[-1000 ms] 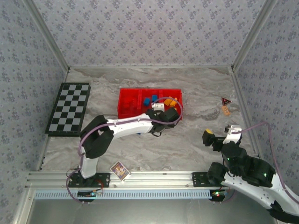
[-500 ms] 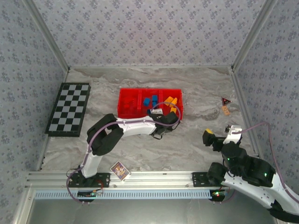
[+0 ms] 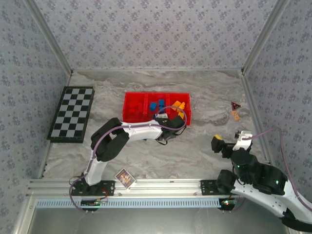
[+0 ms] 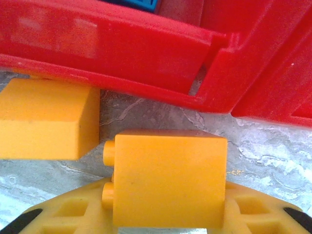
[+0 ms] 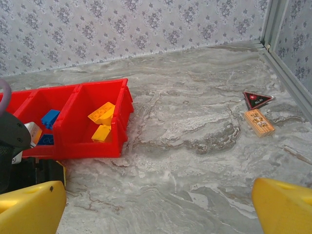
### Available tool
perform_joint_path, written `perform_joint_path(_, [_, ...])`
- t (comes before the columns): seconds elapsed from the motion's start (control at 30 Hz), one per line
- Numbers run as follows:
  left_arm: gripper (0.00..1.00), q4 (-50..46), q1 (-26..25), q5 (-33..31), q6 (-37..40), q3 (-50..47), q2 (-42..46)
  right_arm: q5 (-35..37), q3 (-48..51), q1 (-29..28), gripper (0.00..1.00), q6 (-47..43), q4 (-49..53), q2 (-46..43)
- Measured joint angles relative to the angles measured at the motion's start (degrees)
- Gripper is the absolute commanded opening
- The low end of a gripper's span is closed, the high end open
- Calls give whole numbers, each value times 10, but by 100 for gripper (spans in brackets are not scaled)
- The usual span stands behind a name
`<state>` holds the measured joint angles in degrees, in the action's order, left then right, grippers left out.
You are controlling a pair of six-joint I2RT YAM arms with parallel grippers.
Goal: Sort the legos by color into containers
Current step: Pick up the lego from the center of the table.
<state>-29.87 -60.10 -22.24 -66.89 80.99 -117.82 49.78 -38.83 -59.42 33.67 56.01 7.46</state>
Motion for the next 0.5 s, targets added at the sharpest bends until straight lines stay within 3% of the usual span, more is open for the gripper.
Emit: perform_joint_path(0.5, [31,30,-4,-14,121,-3,39,-5,2,-21,100,-18,-9,4])
